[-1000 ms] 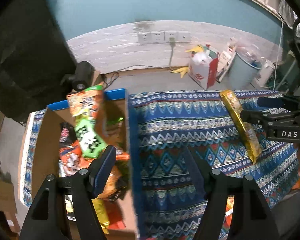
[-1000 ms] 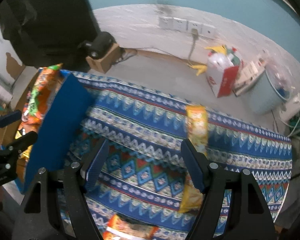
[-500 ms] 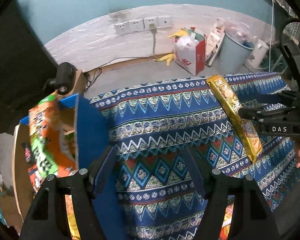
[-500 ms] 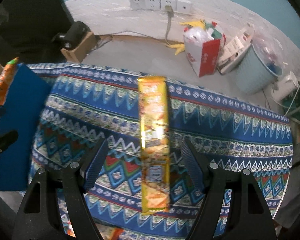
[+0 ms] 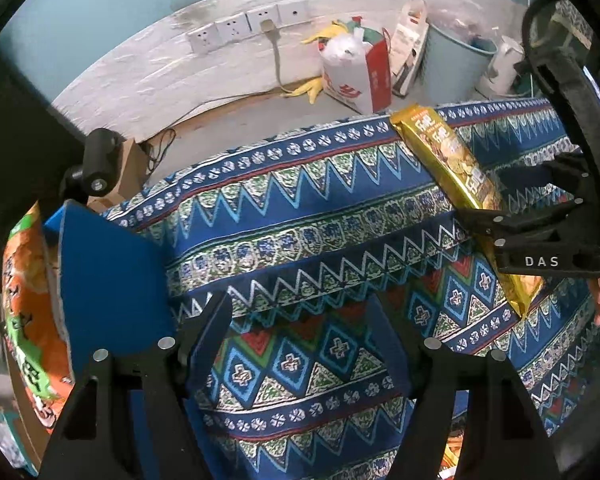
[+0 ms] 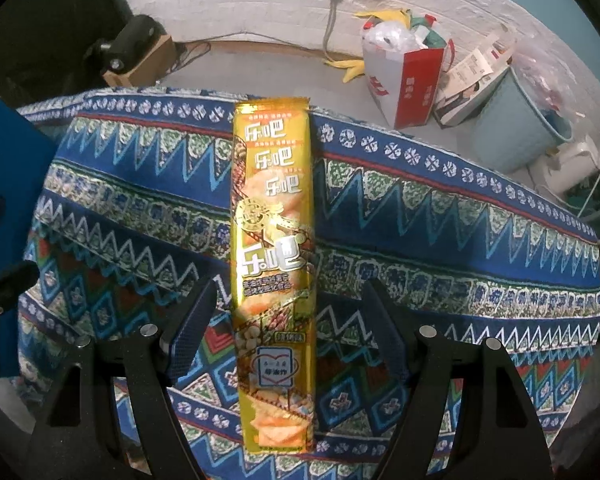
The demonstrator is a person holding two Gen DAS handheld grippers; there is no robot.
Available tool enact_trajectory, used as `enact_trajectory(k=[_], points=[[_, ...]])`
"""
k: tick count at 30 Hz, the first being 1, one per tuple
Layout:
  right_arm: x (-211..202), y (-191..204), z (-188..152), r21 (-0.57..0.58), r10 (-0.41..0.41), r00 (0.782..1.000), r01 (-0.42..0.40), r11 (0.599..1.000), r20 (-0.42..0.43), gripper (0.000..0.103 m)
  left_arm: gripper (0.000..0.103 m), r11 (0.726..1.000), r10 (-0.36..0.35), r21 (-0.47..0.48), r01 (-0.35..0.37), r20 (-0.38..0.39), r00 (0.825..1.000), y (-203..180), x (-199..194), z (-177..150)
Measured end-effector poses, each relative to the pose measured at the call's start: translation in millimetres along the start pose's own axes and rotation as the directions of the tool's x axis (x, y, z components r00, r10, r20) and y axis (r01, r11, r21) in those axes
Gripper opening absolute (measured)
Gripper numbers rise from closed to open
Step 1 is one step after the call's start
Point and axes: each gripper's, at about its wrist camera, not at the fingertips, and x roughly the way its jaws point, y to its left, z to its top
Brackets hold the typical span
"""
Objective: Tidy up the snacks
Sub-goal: 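Grasp the gold wafer bar with the right tool while the left tool reaches toward the beige chip bag, then grasp the beige strapped chip bag with the left tool while the right tool holds the gold bar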
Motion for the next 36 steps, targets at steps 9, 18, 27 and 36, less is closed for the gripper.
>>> enact_trajectory(k=[9, 18, 27, 36], points=[[16.6, -0.8, -5.1, -0.017, -0.005, 1.000, 0.005, 1.000, 0.000, 0.065, 0.072, 0.999, -0.011, 0.046, 0.012, -0.015, 1.000, -12.2, 6.0, -4.4], [12.4, 11.4, -15.7, -0.064, -0.025, 1.000, 0.025, 0.998, 0.001, 0.029, 0.072, 0.997, -0.050, 0.059, 0.050, -0.004, 0.999, -19.4, -3.5, -13.0], [-21.4, 3.3, -40.1, -0.020, 0.012, 1.000, -0.012, 1.000, 0.014, 0.029, 0.076, 0.982, -0.118, 0.145, 0.117, -0.003, 0.993, -45.5, -17.2, -36.4], [-57.4, -9.3, -75.3, 0.040, 0.041, 0.999, -0.042, 0.998, 0.020, 0.029, 0.077, 0.928, -0.265, 0.262, 0.266, -0.040, 0.963, -79.6, -38.2, -72.8]])
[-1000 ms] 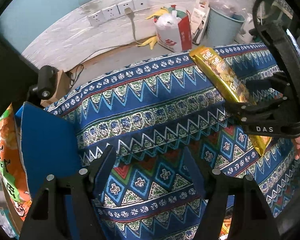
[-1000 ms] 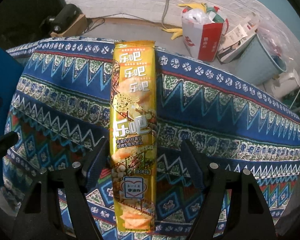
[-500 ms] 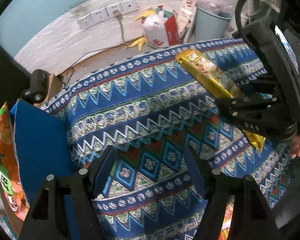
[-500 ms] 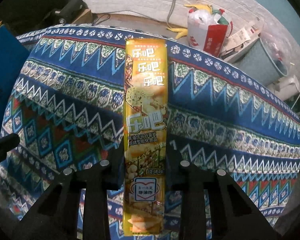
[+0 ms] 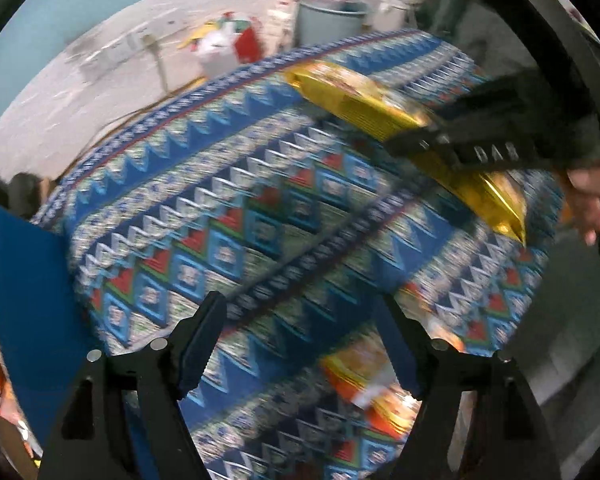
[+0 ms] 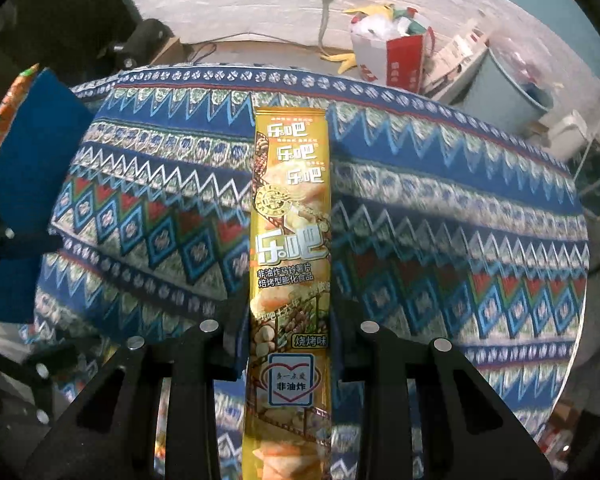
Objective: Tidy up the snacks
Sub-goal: 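Grasp the beige strapped chip bag with the left tool while the right tool holds the gold bar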
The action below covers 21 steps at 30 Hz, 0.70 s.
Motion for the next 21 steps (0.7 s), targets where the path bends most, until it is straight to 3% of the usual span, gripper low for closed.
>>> enact_trajectory(k=[5, 12, 18, 21], points=[[-15.1, -2.3, -16.7, 0.014, 0.008, 1.000, -0.008, 1.000, 0.013, 0.029, 0.080, 0.995, -0.056, 0.077, 0.059, -0.040, 0.998, -27.4, 3.0, -12.8], [-25.3, -9.8, -35.6, 0.035, 0.005, 1.000, -0.005, 0.999, 0.017, 0.029, 0.085, 0.986, -0.061, 0.151, 0.073, -0.084, 0.995, -50.5, 15.6, -22.3], [-28.2, -16.8, -38.5, 0.061, 0.013, 1.000, -0.014, 0.998, 0.027, 0.029, 0.094, 0.990, -0.073, 0.115, 0.083, -0.090, 0.993, -49.3, 28.1, -15.9], [-27.5, -21.5, -38.1, 0.074, 0.016, 0.999, -0.018, 0.997, 0.029, 0.029, 0.094, 0.995, -0.023, 0.094, 0.032, -0.092, 0.995, -47.0, 38.2, -9.6]])
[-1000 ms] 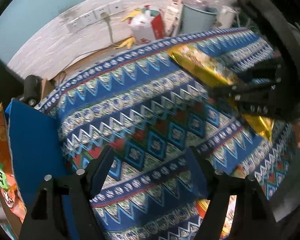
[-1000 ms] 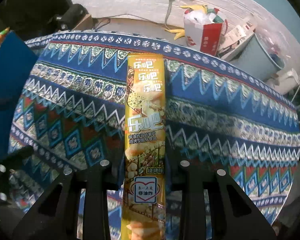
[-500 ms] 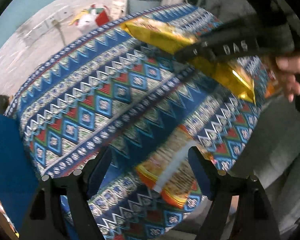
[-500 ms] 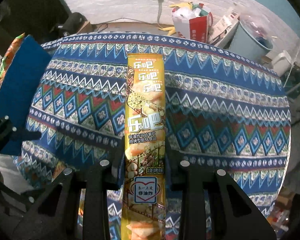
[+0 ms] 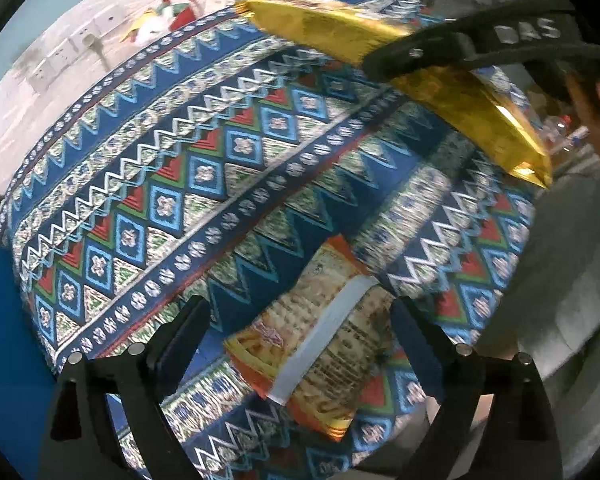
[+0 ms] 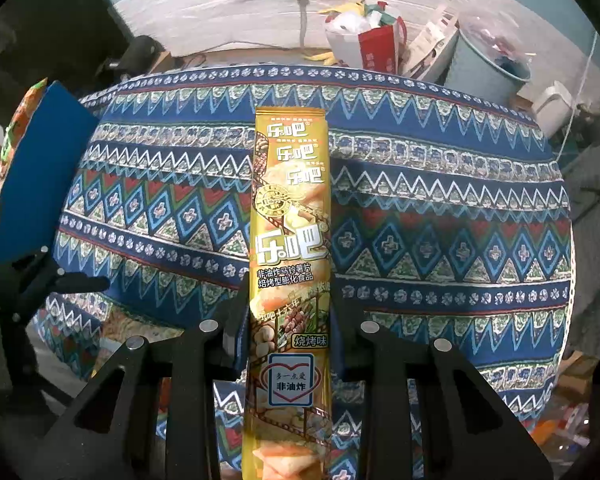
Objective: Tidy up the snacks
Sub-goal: 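Grasp the beige strapped chip bag with the left tool while the right tool holds the gold bar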
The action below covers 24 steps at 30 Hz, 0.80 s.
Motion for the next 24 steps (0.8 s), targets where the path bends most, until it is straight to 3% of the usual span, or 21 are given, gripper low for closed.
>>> enact_trajectory(k=[4, 8, 10, 16, 19, 24], points=[[2.7, -3.5, 1.9, 0.011, 0.004, 1.000, -0.004, 1.000, -0.002, 0.029, 0.094, 0.999, 0.019, -0.037, -0.019, 0.007, 1.000, 9.5, 5.3, 7.6], [4.4, -4.1, 3.3, 0.009, 0.008, 1.000, -0.008, 1.000, -0.004, 0.029, 0.094, 0.989, 0.119, -0.088, -0.115, 0.035, 0.992, 23.5, 3.4, 16.5], [4.8, -4.4, 4.0, 0.011, 0.012, 1.000, -0.012, 1.000, -0.002, 0.029, 0.094, 0.986, 0.130, -0.115, -0.123, 0.052, 0.990, 31.0, 1.8, 20.1], [4.4, -5.6, 4.2, 0.014, 0.022, 1.000, -0.022, 1.000, 0.002, 0.030, 0.094, 0.992, 0.077, -0.110, -0.068, 0.082, 0.994, 41.4, -7.3, 32.9], [4.8, -5.3, 4.9, 0.014, 0.029, 1.000, -0.029, 0.999, 0.003, 0.030, 0.094, 0.998, 0.013, -0.060, -0.008, 0.074, 0.997, 42.5, -8.1, 37.1], [6.3, -1.4, 7.4, 0.008, 0.036, 0.999, -0.036, 0.999, 0.001, 0.030, 0.094, 0.999, 0.006, 0.037, -0.009, 0.075, 0.997, 38.9, -5.5, 37.0]])
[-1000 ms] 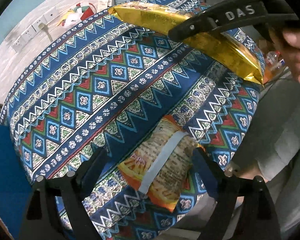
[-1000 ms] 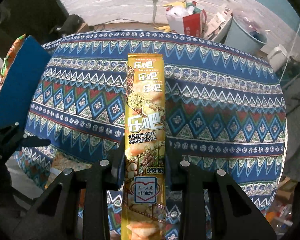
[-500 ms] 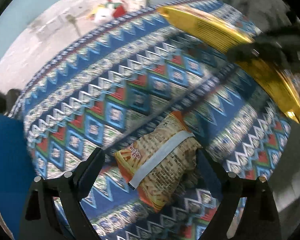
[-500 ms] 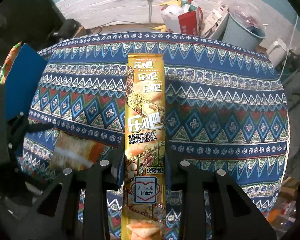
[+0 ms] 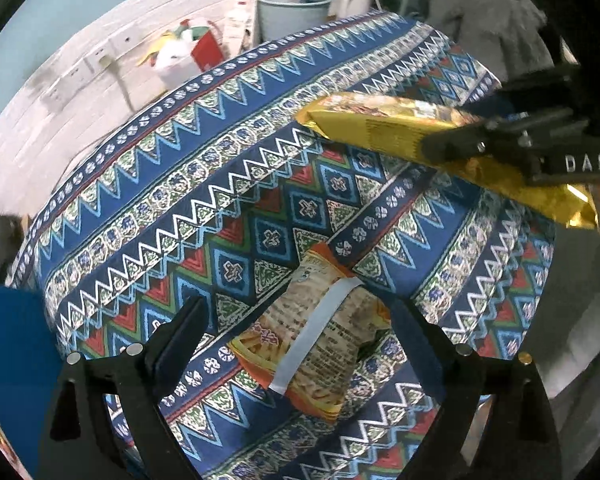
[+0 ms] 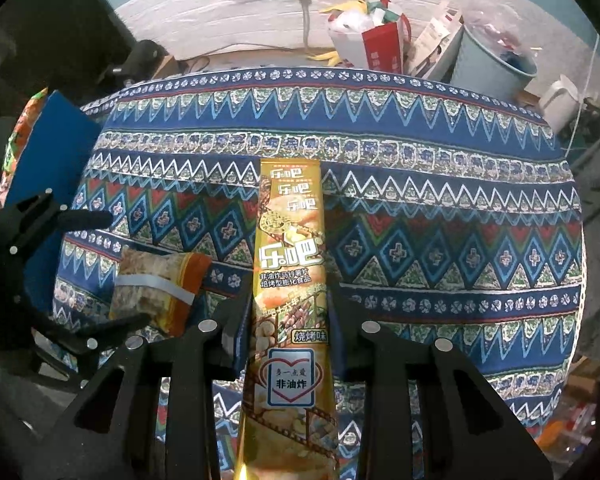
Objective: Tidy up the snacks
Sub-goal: 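Grasp the beige strapped chip bag with the left tool while the right tool holds the gold bar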
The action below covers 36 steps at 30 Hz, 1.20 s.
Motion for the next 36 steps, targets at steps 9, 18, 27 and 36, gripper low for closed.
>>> enact_trajectory(k=[9, 18, 27, 36], points=[[24.5, 2.4, -3.3, -0.008, -0.018, 0.998, 0.018, 1.000, -0.053, 0.030, 0.094, 0.997, 0.021, 0.079, -0.016, -0.063, 0.998, -11.0, 22.6, -6.7], [53.1, -1.2, -9.8, -0.007, -0.044, 0.993, 0.044, 0.999, -0.112, 0.030, 0.085, 0.990, 0.087, 0.120, -0.074, -0.103, 0.991, -18.5, 42.3, -1.2], [74.0, 0.2, -12.1, 0.029, -0.031, 0.990, 0.036, 0.999, -0.140, 0.034, 0.062, 0.996, 0.077, 0.057, -0.072, -0.089, 0.993, -5.3, 39.4, 2.2], [80.1, 9.6, -13.0, -0.004, -0.075, 0.991, 0.075, 0.997, -0.113, 0.029, 0.045, 0.990, 0.126, -0.050, -0.130, -0.071, 0.989, 17.5, 28.3, 3.5]])
